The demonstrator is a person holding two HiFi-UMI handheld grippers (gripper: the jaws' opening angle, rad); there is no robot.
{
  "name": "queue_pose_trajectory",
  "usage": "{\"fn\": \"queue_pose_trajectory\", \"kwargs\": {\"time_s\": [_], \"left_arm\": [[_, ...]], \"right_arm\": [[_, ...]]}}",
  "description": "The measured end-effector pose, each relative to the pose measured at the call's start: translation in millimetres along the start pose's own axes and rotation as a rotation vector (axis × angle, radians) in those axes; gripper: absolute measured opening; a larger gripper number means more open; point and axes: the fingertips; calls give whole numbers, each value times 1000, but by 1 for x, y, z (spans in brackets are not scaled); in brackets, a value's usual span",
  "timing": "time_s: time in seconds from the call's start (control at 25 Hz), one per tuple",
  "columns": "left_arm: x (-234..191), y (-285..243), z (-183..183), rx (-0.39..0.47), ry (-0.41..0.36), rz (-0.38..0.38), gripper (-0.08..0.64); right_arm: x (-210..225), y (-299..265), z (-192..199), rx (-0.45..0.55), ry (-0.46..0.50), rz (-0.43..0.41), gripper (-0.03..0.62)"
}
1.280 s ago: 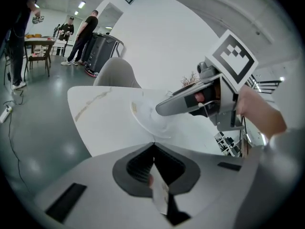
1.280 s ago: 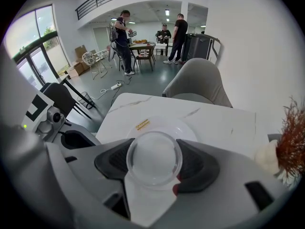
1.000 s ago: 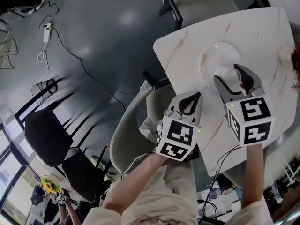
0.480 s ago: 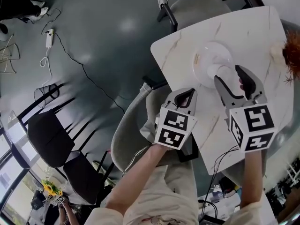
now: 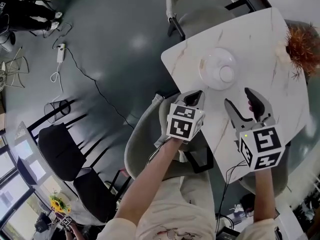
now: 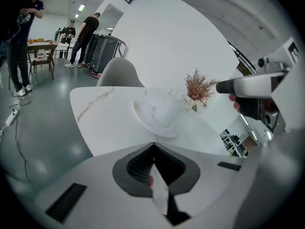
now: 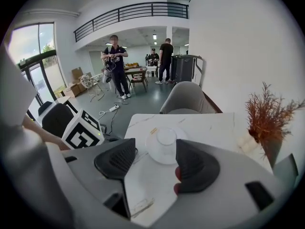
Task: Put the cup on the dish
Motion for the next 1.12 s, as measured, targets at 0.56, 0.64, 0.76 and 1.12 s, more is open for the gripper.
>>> {"fn": "queue_pose_trajectory", "kwargs": {"time_s": [0.56,0.64,0.76,1.12], "left_arm": [[12,26,-10,95,-87,-73,3],[32,34,-24,123,-140,-63,3],[68,52,-43,174,-176,-41,3],[148,103,-56,205,-239,7,3]], "right_arm": [[0,89,35,80,-54,58,268],[4,100,42,91,-61,69,268],[12,120,54,101,-101,83,268],[27,191,82,166,-153,192,131]]}}
Point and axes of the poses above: the fingertips, and each gripper's own axes: y backward along the fingers, x to its right, z out of its underside, and after that the axes turned 8 degrees about z, right-handed
